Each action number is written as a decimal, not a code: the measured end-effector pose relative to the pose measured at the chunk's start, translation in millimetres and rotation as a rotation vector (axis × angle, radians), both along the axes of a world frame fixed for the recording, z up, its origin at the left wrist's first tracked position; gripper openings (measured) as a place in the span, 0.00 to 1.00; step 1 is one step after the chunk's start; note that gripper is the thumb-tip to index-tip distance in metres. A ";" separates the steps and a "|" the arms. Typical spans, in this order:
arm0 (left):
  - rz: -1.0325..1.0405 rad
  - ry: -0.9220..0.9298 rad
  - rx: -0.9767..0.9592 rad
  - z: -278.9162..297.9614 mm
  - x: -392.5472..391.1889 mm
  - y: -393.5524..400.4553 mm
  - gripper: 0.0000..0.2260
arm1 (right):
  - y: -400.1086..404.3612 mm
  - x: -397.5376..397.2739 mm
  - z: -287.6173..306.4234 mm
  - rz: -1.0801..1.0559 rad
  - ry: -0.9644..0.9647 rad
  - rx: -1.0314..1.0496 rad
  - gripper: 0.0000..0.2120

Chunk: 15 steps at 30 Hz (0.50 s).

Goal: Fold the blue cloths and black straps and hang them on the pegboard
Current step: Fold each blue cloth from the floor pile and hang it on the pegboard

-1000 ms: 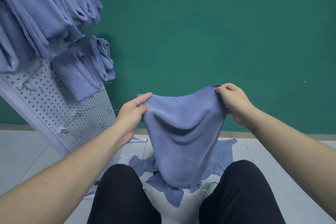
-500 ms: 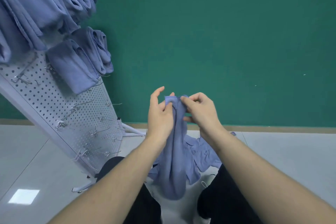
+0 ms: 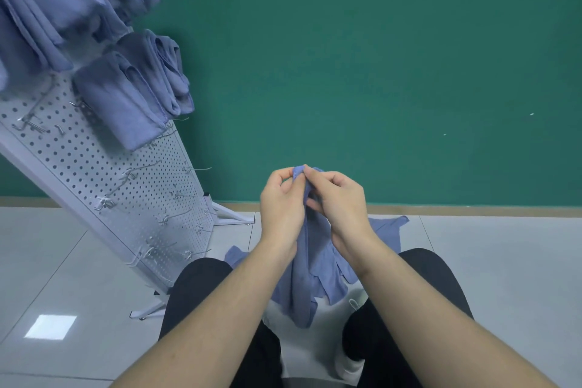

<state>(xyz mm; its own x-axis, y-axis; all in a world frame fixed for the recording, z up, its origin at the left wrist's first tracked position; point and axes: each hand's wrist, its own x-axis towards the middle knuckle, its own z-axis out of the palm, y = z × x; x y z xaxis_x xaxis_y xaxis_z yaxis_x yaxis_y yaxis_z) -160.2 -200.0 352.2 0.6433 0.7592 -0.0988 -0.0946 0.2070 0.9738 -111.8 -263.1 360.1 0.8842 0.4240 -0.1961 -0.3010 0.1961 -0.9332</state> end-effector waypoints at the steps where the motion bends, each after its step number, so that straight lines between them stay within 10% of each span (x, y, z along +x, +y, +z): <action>1: 0.012 0.014 0.005 -1.5 -0.3 1.0 0.03 | -1.0 -1.7 1.2 0.016 0.011 0.018 0.08; 15: -0.141 0.061 0.182 -2.7 -15.5 24.8 0.11 | -23.7 6.6 3.2 0.405 -0.203 -0.006 0.22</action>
